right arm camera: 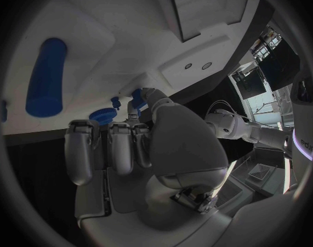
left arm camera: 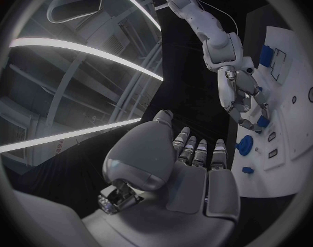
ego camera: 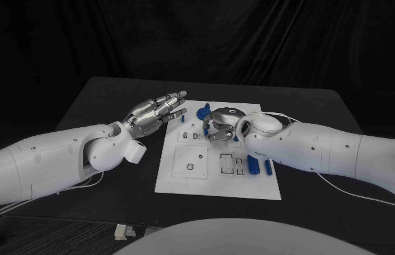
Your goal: Assemble the parts on the task board
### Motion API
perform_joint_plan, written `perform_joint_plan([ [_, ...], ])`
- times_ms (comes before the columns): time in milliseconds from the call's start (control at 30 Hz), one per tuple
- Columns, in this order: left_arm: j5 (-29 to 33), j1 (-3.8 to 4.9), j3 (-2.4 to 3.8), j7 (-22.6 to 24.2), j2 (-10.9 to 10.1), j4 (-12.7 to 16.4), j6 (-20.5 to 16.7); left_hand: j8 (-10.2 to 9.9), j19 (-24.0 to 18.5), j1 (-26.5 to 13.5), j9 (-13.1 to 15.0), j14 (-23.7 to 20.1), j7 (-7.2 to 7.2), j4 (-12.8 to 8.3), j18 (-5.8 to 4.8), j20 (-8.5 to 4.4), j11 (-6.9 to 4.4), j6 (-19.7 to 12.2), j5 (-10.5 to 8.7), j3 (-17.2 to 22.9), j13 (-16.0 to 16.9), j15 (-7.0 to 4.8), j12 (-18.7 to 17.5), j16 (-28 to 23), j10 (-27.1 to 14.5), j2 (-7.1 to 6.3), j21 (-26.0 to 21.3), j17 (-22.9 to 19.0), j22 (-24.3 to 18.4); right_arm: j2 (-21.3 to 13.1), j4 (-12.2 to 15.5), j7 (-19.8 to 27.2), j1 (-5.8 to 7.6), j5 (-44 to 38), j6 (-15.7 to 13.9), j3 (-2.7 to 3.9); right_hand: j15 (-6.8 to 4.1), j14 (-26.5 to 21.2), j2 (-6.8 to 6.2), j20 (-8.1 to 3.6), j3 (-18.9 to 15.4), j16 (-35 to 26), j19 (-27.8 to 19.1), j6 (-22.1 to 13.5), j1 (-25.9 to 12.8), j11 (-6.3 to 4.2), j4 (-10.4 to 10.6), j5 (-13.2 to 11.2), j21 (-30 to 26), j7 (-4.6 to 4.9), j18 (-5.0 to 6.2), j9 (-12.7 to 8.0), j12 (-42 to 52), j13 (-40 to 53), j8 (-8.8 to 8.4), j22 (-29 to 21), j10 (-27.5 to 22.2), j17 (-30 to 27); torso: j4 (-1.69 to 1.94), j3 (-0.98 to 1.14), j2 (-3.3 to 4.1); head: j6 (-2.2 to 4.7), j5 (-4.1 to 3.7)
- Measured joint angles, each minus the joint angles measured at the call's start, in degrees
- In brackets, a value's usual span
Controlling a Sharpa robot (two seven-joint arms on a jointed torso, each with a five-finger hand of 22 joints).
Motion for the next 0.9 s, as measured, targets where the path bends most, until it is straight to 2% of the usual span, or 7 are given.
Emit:
perform_joint_plan([
  [367,0.00,-0.05,0.00,-0.12,0.14,-0.11,0.24,0.00,0.00,0.23,0.00,0.00,0.00,0.16,0.00,0.00,0.20,0.00,0.00,0.16,0.00,0.00,0.00,0.00,-0.23,0.23,0.00,0.00,-0.05,0.15,-0.22,-0.22,-0.29,-0.09,0.36,-0.10,0.00,0.00,-0.46,0.00,0.51,0.00,0.00,-1.79,-0.46,0.00,-0.18,-1.00,0.00,0.20,0.00,-0.76,0.00,-0.01,-0.83,-0.01,0.00,0.00,0.01,0.00,0.01,0.00,-0.05],
  [533,0.00,-0.07,0.00,-0.17,0.16,-0.17,0.32,0.00,0.00,0.23,0.00,0.00,0.00,0.16,0.00,0.00,0.20,0.00,0.00,0.16,0.00,0.00,0.00,0.00,-0.23,0.23,0.00,0.01,-0.05,0.19,-0.26,-0.33,-0.29,-0.10,0.63,-0.08,0.00,0.00,-0.91,0.00,0.99,0.00,0.00,-3.54,-0.90,0.00,-0.58,-2.80,0.00,0.31,0.00,-1.73,0.00,-0.01,-2.24,-0.01,0.00,0.00,0.00,0.00,0.00,0.00,-0.06],
  [633,0.00,-0.08,0.00,-0.20,0.16,-0.20,0.37,0.00,0.00,0.23,0.00,0.00,0.00,0.16,0.00,0.00,0.20,0.00,0.00,0.16,0.00,0.00,0.00,0.00,-0.23,0.23,0.00,0.01,-0.05,0.21,-0.30,-0.40,-0.29,-0.11,0.87,-0.07,0.00,0.00,-1.15,0.20,1.35,0.00,-0.20,-5.19,-1.15,0.00,-0.70,-4.73,0.00,0.31,0.00,-2.74,0.00,-0.01,-3.59,-0.01,0.00,0.00,0.00,0.00,0.00,0.00,-0.06],
  [733,0.00,-0.09,0.00,-0.23,0.16,-0.27,0.40,0.00,0.00,0.23,0.00,0.00,0.00,0.16,0.01,0.00,0.20,0.00,0.00,0.16,0.00,0.00,0.00,0.00,-0.23,0.23,0.00,0.01,-0.05,0.23,-0.32,-0.44,-0.29,-0.11,1.02,-0.05,0.00,0.00,-1.21,0.20,1.40,0.00,-0.20,-8.10,-1.21,0.00,-0.78,-7.55,0.00,0.08,0.00,-4.86,0.00,-0.01,-6.23,-0.01,0.00,0.00,0.00,0.00,0.00,0.00,-0.06],
  [900,0.00,-0.11,0.00,-0.30,0.17,-0.36,0.41,0.00,0.00,0.23,0.00,0.00,0.00,0.16,0.00,0.00,0.20,0.00,0.00,0.16,0.00,0.00,0.00,0.00,-0.23,0.23,0.00,0.01,-0.04,0.21,-0.34,-0.42,-0.29,-0.12,1.00,0.00,0.00,0.00,-1.37,0.20,0.79,0.00,-0.20,-9.88,-1.97,0.00,-1.39,-12.61,0.00,-0.31,0.00,-7.24,0.00,-0.01,-8.09,-0.02,0.00,0.00,0.00,0.00,-0.01,0.00,-0.10],
])
